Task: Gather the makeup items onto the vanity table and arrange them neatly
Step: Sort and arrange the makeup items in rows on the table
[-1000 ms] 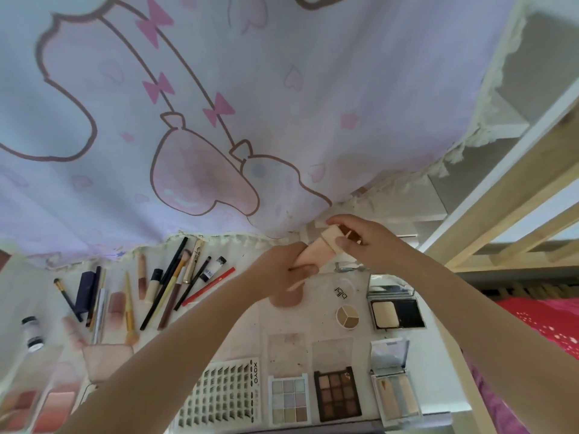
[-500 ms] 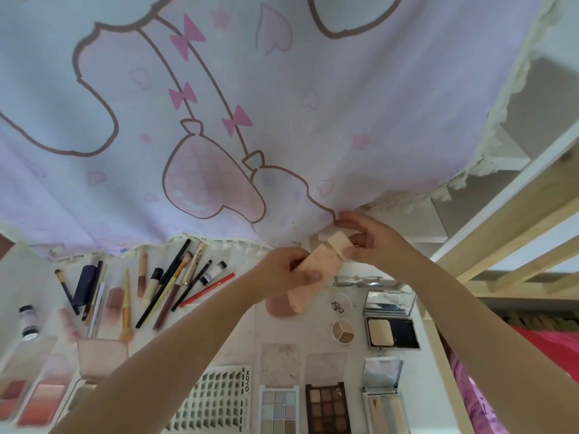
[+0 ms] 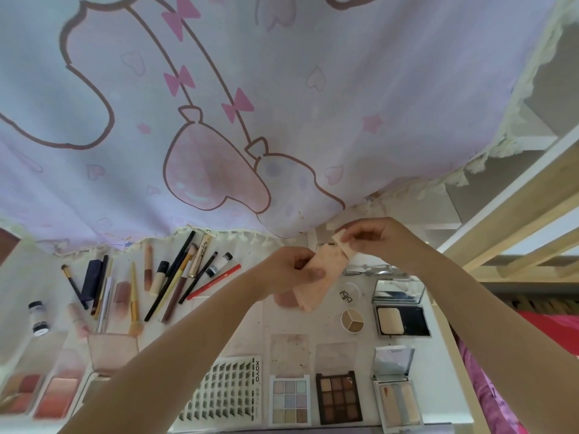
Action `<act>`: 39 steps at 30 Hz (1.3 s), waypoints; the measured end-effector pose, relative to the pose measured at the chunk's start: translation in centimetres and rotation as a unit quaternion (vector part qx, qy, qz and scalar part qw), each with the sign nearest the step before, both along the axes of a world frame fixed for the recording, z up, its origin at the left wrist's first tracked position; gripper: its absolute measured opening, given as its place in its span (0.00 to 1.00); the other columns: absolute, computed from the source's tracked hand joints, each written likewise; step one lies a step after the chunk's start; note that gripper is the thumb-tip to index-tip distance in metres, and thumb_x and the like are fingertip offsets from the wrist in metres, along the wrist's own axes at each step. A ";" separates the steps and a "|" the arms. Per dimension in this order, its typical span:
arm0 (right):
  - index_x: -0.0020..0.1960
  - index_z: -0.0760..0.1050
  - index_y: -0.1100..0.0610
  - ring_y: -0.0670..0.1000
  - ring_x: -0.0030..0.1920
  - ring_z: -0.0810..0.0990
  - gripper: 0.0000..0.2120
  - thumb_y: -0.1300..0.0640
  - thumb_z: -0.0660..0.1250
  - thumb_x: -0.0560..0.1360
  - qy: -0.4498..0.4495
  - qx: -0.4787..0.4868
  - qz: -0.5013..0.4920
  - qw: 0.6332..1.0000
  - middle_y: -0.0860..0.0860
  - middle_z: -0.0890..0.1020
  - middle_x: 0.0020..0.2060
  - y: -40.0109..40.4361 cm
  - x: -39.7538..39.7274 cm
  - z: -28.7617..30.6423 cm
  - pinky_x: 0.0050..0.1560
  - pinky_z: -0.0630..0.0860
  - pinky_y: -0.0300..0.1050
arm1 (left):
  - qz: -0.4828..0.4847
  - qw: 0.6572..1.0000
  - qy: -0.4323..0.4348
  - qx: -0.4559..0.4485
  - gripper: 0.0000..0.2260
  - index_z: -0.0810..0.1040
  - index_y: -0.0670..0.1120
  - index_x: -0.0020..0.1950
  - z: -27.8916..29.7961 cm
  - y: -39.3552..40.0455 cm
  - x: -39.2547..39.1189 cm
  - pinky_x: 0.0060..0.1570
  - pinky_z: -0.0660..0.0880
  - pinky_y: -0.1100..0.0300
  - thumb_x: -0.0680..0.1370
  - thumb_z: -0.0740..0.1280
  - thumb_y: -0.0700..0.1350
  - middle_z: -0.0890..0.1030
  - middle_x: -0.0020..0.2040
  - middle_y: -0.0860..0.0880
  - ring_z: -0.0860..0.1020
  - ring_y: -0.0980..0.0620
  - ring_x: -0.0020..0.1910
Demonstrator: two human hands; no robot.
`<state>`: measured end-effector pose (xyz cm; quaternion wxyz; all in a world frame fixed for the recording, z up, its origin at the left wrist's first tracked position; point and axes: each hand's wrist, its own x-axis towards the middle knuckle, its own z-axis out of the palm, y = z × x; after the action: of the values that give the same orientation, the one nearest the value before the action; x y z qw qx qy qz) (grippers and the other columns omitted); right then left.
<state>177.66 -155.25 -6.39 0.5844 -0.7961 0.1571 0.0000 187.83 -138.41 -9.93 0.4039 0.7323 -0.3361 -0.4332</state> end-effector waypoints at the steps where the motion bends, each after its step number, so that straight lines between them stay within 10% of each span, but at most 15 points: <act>1: 0.42 0.76 0.55 0.42 0.41 0.77 0.15 0.74 0.63 0.70 0.009 -0.010 0.004 1.000 0.47 0.79 0.44 0.1 0.1 -0.4 0.44 0.74 0.29 | -0.003 1.000 -0.002 0.008 0.07 0.76 0.42 0.51 -0.4 0.0 0.0 0.42 0.72 0.66 0.75 0.66 0.43 0.77 0.41 0.51 0.75 0.53 0.42; 10: 0.50 0.77 0.68 0.42 0.37 0.78 0.11 0.72 0.67 0.69 0.118 0.011 -0.085 0.989 0.49 0.80 0.37 -0.1 0.1 -6.7 0.40 0.76 0.30 | -0.056 0.990 -0.075 0.108 0.05 0.72 0.42 0.39 -5.0 -0.3 -1.3 0.40 0.64 0.62 0.75 0.63 0.38 0.70 0.41 0.45 0.68 0.50 0.42; 14: 0.51 0.79 0.64 0.52 0.47 0.79 0.10 0.70 0.66 0.71 0.156 -0.042 -0.111 0.981 0.56 0.81 0.47 0.9 0.0 -10.0 0.46 0.74 0.39 | -0.050 0.983 -0.065 0.167 0.09 0.74 0.35 0.52 -8.1 -1.1 -2.7 0.33 0.62 0.68 0.77 0.60 0.38 0.69 0.36 0.48 0.67 0.54 0.37; 22: 0.55 0.78 0.61 0.52 0.58 0.76 0.12 0.65 0.60 0.74 0.224 -0.218 -0.043 0.949 0.54 0.80 0.56 1.9 0.6 -13.9 0.49 0.64 0.32 | -0.014 0.974 -0.069 0.217 0.16 0.63 0.48 0.29 -12.4 -1.5 -4.3 0.28 0.60 0.67 0.75 0.63 0.43 0.66 0.29 0.52 0.65 0.55 0.31; 39: 0.49 0.78 0.64 0.57 0.53 0.76 0.11 0.66 0.57 0.75 0.186 -0.304 -0.010 0.934 0.59 0.81 0.49 2.5 0.2 -15.6 0.48 0.68 0.44 | 0.009 0.953 -0.171 0.252 0.12 0.73 0.42 0.54 -12.9 -1.3 -5.6 0.42 0.70 0.58 0.77 0.60 0.49 0.79 0.50 0.45 0.77 0.46 0.51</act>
<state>177.84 -152.78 -22.04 0.2749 -0.9198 0.2634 0.0950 182.26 -139.72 -22.82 0.1470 0.8762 -0.2733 -0.3686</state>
